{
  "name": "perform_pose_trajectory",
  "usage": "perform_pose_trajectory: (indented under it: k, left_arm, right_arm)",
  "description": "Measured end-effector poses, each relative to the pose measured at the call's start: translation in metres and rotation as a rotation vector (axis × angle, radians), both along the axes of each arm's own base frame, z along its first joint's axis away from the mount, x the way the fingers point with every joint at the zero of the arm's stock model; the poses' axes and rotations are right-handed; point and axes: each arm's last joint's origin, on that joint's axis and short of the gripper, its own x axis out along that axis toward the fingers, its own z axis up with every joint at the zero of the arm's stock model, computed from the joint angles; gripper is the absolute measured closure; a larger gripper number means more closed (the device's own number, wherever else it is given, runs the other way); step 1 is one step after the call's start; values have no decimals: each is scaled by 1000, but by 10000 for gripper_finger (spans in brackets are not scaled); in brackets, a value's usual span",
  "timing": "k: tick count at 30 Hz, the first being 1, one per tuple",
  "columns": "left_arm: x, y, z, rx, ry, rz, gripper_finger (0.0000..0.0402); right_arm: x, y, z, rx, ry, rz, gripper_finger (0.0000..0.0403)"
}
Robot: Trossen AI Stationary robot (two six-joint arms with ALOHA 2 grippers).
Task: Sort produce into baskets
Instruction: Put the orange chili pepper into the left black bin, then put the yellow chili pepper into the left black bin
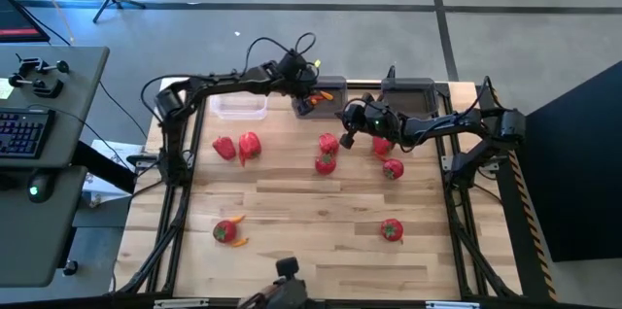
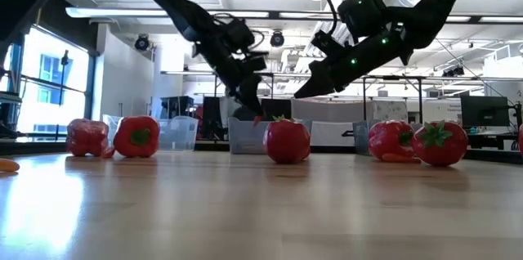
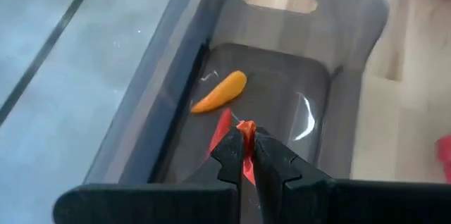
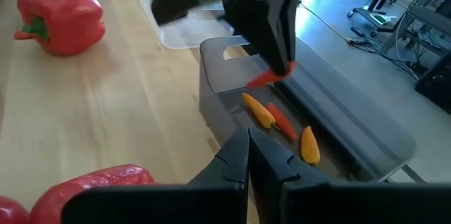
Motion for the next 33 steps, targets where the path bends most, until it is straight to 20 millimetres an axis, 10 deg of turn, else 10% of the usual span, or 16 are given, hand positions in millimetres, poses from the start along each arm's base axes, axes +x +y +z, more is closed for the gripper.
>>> perform_pose_trajectory:
  k: [20, 33]
  left_arm:
    - [3, 3, -7, 17, 25, -8, 291]
    - [7, -3, -2, -1, -35, -12, 394]
  right_arm:
    - [0, 0, -1, 4, 8, 0, 403]
    - [-10, 7, -3, 234, 39, -25, 403]
